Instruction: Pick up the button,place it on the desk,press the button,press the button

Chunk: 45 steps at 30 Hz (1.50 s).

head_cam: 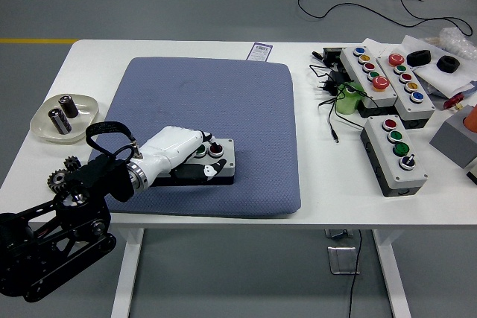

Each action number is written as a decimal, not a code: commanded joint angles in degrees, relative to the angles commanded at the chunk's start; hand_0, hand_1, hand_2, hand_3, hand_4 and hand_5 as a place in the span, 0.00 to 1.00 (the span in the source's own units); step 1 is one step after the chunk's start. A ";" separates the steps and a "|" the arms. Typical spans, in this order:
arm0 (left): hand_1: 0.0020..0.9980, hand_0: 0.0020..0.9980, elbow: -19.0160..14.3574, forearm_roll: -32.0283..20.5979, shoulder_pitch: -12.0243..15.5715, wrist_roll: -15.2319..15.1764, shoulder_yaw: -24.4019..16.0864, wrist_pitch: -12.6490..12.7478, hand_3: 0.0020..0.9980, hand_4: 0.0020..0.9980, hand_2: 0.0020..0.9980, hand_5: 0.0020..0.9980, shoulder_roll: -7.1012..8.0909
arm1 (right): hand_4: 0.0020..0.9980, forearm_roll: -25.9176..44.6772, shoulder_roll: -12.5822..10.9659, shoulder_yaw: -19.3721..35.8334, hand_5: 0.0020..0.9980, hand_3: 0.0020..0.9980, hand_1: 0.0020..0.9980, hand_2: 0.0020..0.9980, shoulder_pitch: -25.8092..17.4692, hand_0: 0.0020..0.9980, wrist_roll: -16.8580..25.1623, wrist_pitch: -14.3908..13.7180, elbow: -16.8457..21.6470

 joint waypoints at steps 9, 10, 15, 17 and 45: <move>0.05 0.00 -3.58 -5.77 2.64 -3.78 -10.17 5.90 0.71 0.64 0.09 0.99 -0.89 | 0.31 -0.38 0.02 0.31 0.17 0.62 0.66 0.68 -0.02 0.67 0.00 0.08 0.00; 0.05 0.00 -3.36 -7.46 3.03 -4.52 -11.82 6.98 0.71 0.64 0.09 0.99 -1.08 | 0.31 -0.48 0.03 0.41 0.17 0.62 0.66 0.68 -0.06 0.67 0.01 0.09 0.00; 0.51 0.31 -1.88 -14.96 4.45 -8.07 -18.18 7.07 0.84 0.68 0.56 1.00 -1.10 | 0.31 -0.57 -0.01 0.51 0.17 0.62 0.66 0.68 -0.12 0.67 0.06 0.08 0.00; 0.51 0.31 -0.85 -19.06 5.00 -9.81 -20.56 6.76 0.84 0.68 0.56 1.00 -1.48 | 0.31 -0.76 0.02 0.69 0.17 0.62 0.66 0.68 -0.15 0.67 0.05 0.06 0.00; 0.89 0.88 17.41 -53.83 13.63 -20.17 -41.17 3.04 0.98 0.72 0.98 1.00 -1.42 | 0.31 -2.05 -0.44 1.80 0.17 0.62 0.66 0.68 0.51 0.67 0.40 0.05 0.00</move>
